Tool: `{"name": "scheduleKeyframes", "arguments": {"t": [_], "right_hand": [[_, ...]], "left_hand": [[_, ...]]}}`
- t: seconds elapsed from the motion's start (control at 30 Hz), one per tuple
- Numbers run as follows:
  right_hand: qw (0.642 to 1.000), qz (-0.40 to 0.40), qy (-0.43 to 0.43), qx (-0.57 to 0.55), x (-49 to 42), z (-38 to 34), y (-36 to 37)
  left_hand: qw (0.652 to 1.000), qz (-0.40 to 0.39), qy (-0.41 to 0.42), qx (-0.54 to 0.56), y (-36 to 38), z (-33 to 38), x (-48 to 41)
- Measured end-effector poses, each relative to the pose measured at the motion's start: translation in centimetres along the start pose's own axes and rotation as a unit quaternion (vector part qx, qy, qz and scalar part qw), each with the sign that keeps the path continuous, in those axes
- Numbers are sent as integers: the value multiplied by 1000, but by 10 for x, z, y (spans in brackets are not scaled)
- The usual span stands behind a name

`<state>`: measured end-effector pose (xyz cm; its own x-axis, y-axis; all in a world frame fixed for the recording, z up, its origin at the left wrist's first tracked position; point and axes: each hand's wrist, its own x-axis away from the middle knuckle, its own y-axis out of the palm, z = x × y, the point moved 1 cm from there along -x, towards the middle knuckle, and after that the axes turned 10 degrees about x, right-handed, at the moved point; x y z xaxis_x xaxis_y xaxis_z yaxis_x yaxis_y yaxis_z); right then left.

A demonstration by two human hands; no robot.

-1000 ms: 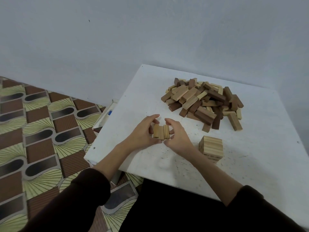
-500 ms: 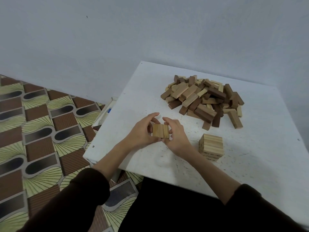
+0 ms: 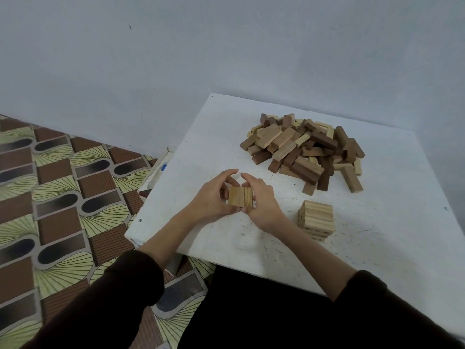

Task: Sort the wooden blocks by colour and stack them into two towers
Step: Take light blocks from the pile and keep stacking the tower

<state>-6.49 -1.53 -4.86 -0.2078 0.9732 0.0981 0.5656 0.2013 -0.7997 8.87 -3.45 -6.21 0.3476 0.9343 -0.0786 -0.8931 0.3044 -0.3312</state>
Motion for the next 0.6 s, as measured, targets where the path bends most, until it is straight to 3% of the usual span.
{"name": "scheduleKeyframes", "arguments": {"t": [0.27,0.4,0.6], "right_hand": [[994,82,-71,13,16,-14,-41],[986,125,-103,43,29,-1,-76],[980,169,-104,33,63,36,-115]], "left_hand": [[994,43,98,-13,-1,48,-2],[988,27,145,-54,14,73,-12],[987,-26,156,-14,63,92,-26]]}}
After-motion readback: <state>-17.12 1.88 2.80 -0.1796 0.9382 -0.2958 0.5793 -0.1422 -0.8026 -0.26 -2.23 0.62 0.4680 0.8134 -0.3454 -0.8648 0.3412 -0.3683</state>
